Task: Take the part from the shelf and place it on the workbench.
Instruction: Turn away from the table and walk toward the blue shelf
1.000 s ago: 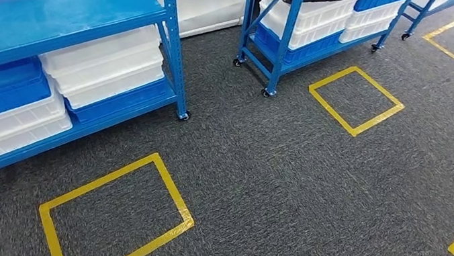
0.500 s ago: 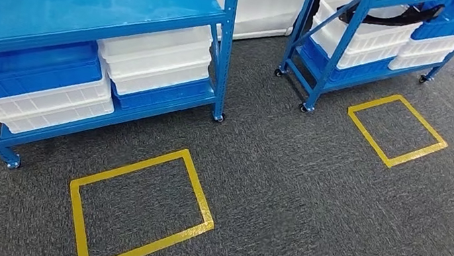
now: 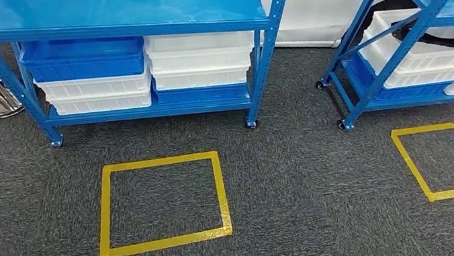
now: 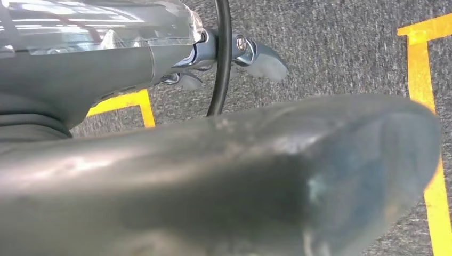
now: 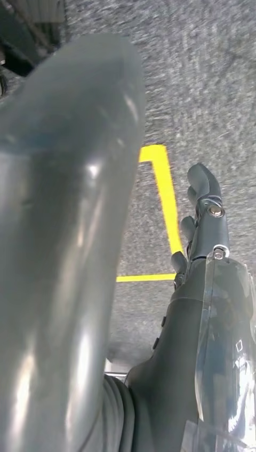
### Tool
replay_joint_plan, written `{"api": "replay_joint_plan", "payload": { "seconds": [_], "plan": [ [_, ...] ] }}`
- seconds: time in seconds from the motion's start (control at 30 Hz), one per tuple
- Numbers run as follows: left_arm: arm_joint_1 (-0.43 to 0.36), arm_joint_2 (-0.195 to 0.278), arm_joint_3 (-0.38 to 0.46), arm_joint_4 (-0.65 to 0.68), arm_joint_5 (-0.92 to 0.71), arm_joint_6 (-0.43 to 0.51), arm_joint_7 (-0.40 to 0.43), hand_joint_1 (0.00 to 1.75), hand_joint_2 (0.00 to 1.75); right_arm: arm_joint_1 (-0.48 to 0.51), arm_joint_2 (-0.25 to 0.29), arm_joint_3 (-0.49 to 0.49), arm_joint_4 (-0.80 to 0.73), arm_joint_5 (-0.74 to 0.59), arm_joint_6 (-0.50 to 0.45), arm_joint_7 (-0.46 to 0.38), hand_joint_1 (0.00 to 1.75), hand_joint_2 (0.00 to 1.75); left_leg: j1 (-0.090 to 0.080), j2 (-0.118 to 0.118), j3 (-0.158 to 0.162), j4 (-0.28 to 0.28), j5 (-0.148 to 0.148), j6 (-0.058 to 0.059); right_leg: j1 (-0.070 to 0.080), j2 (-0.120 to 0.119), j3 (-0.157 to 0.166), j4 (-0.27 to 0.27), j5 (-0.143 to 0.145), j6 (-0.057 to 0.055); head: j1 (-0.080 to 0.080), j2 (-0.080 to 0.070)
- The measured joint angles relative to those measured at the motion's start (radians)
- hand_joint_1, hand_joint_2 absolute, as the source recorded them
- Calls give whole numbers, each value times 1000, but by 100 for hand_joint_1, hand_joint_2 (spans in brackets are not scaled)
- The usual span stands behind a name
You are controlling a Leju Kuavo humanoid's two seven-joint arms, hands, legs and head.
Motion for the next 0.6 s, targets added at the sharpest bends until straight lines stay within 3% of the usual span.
{"api": "replay_joint_plan", "payload": {
  "seconds": [0.07,0.13,0.17,0.23,0.3,0.37,0.43,0.5,0.57,0.6],
  "plan": [
    [-4,0,0,0,0,0,-3,0,0,3,-2,-2,0,0,0,0,0,0,0,55,-58,120,-67,-7,4,-28,4,-2,-2,-7,0,0],
    [-5,0,0,0,-1,0,-4,0,0,6,-8,-4,0,1,0,0,0,0,2,69,-114,234,-114,-12,6,-57,5,-2,-6,-11,0,0],
    [-4,0,0,0,-1,0,-4,0,0,5,-12,-5,0,1,1,0,0,0,2,72,-121,249,-110,-14,6,-70,6,-1,-7,-11,0,0],
    [-1,0,1,0,0,0,-4,0,0,3,-16,-5,0,2,2,0,0,0,3,84,-77,170,-53,-14,6,-96,11,0,-13,-7,0,0],
    [-2,1,2,0,-1,0,-4,0,0,3,-17,-6,0,3,3,0,0,0,-1,125,-3,33,5,-7,9,-118,19,4,-22,2,0,0],
    [-4,1,3,0,-4,-1,-5,0,0,1,-17,-7,0,2,4,0,0,0,-7,148,31,-33,20,8,14,-136,24,7,-29,14,0,0],
    [0,1,4,0,-7,-4,-7,0,0,-5,-17,-9,0,-3,2,-2,0,0,-8,132,31,-40,20,22,15,-148,29,5,-32,26,0,0],
    [5,1,6,0,-8,-10,-14,0,0,-10,-16,-13,0,-10,-2,-5,0,0,-4,119,36,-50,21,36,11,-115,25,28,-50,38,0,0],
    [4,1,8,0,-9,-16,-21,0,0,-9,-12,-18,0,-13,-4,-6,0,0,-2,109,40,-56,21,48,7,-57,-28,130,-101,44,0,0],
    [2,1,10,0,-10,-18,-22,0,0,-8,-8,-21,0,-13,-5,-6,0,0,-3,103,40,-56,19,52,6,-40,-68,200,-129,45,0,0]
  ]
}}
